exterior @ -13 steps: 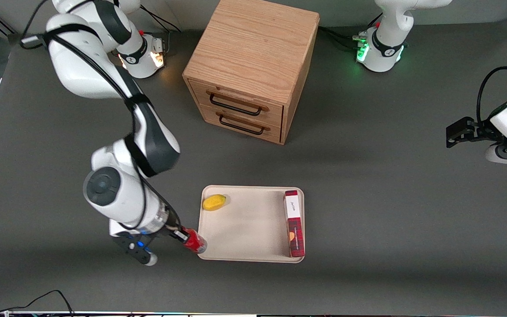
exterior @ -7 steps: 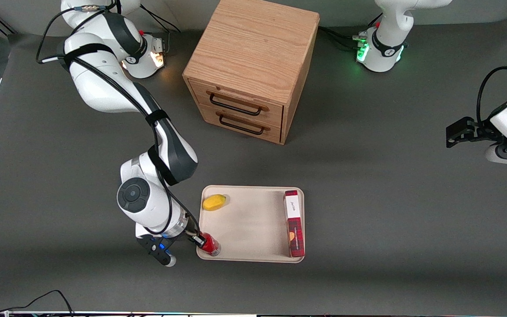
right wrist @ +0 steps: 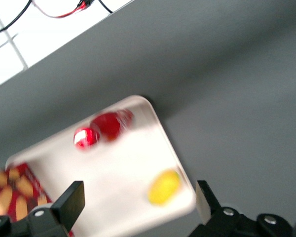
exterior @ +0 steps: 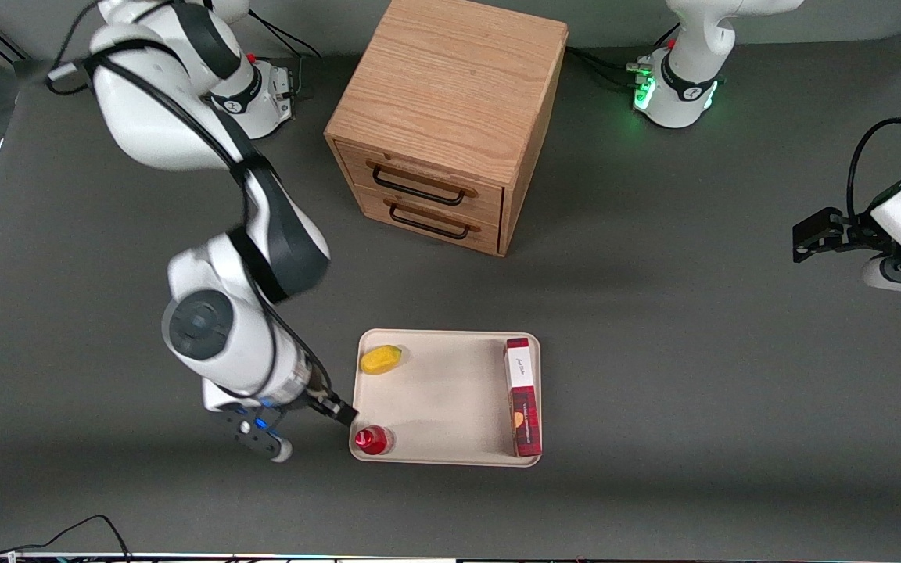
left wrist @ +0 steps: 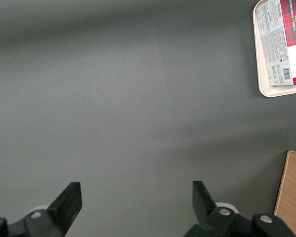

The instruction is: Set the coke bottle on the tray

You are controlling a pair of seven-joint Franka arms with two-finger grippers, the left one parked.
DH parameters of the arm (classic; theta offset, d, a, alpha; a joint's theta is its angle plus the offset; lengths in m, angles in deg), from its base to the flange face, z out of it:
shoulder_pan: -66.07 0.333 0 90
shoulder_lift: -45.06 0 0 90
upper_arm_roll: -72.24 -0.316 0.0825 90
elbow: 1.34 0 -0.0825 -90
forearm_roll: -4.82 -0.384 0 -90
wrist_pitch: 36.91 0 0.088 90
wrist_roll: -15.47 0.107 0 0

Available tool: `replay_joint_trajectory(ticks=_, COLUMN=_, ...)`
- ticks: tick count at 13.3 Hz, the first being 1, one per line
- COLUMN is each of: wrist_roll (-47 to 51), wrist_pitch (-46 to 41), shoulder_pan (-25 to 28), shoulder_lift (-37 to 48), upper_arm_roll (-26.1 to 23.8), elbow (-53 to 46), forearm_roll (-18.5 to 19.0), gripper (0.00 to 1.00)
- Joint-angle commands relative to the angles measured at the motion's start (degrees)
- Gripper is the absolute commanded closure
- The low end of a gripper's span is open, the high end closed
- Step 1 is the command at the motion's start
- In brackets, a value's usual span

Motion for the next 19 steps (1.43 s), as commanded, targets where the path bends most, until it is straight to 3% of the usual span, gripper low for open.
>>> replay_joint_trajectory(ticks=1, wrist_roll=-11.06, wrist_pitch=-14.26, shoulder_pan=-5.34, shoulder_lift=14.78, upper_arm_roll=-4.25, elbow=7.43, forearm_roll=0.74, gripper=0.0)
replay_joint_trajectory(ticks=4, wrist_roll=-23.9, wrist_pitch=-15.98, shoulder_pan=-11.58, shoulder_lift=31.38, upper_arm_roll=-4.1, elbow=26.54, forearm_roll=-1.88, gripper=0.0)
replay_joint_trajectory(ticks=5, wrist_roll=-27.16, wrist_pitch=-13.53, shoulder_pan=-13.25, shoulder_lift=36.48, upper_arm_roll=-2.26, elbow=33.58, forearm_roll=-4.42, gripper=0.0)
replay_joint_trajectory(ticks=7, wrist_roll=-34.71, wrist_pitch=-7.57, shoulder_pan=-13.18, shoulder_lift=45.2, upper_arm_roll=6.16, elbow=47.38, forearm_roll=-10.05, gripper=0.0)
replay_joint_trajectory(ticks=10, wrist_roll=-39.49, wrist_pitch=4.39, shoulder_pan=-13.1, shoulder_lift=51.81, upper_arm_roll=11.11, elbow=64.02, forearm_roll=-10.51, gripper=0.0)
replay_joint_trajectory(ticks=13, wrist_roll=-39.41, wrist_pitch=4.78, shoulder_pan=-13.1, shoulder_lift=52.18, upper_arm_roll=11.29, elbow=64.94, forearm_roll=-10.51, gripper=0.0)
replay_joint_trajectory(ticks=19, wrist_roll=-36.15, wrist_pitch=-2.16, shoulder_pan=-13.1, shoulder_lift=51.04, upper_arm_roll=12.25, elbow=56.95, forearm_roll=-9.99, gripper=0.0)
